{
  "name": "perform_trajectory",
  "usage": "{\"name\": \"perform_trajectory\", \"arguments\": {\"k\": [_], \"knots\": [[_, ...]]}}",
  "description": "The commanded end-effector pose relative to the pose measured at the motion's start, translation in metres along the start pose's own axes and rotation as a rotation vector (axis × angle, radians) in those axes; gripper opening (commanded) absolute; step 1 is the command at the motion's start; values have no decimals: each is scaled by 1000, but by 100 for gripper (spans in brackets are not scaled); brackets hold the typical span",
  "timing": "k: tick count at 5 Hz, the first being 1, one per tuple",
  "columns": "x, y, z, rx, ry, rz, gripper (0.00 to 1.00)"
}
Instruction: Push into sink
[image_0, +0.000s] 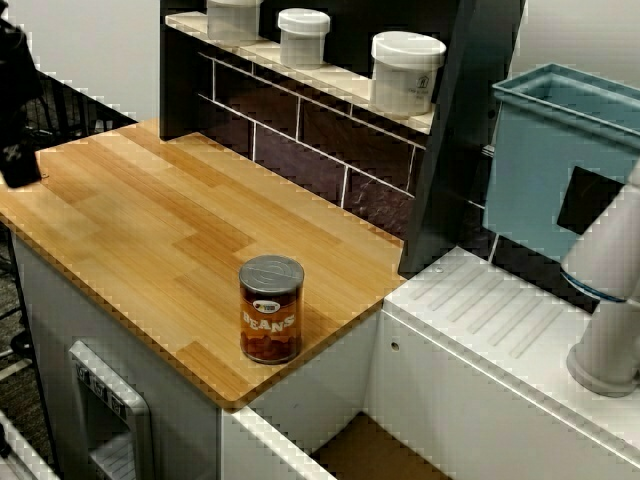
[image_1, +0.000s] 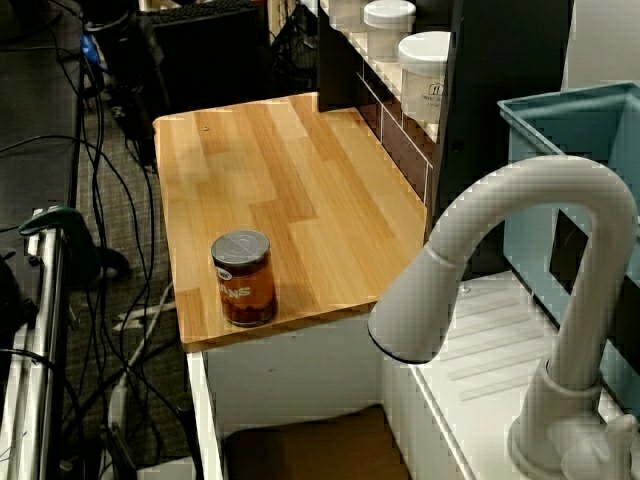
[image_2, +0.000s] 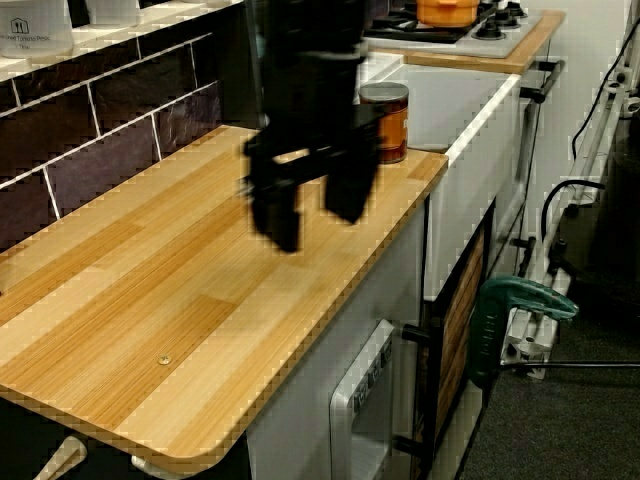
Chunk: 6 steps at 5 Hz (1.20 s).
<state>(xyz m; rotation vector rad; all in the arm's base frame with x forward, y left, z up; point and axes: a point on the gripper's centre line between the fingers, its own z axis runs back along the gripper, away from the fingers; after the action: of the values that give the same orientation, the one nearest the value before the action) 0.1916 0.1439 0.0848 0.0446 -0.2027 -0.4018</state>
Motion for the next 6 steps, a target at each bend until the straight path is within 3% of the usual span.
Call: {"name": "perform_trajectory", "arguments": {"k": [1,2,4,6], "knots": [[15,-63,2,138,-34,24,100],[29,-91,-4,143,-26,0,100],[47,-117,-8,63,-24,-73,100],[58,-141,-9,17,-63,-221,100]]}}
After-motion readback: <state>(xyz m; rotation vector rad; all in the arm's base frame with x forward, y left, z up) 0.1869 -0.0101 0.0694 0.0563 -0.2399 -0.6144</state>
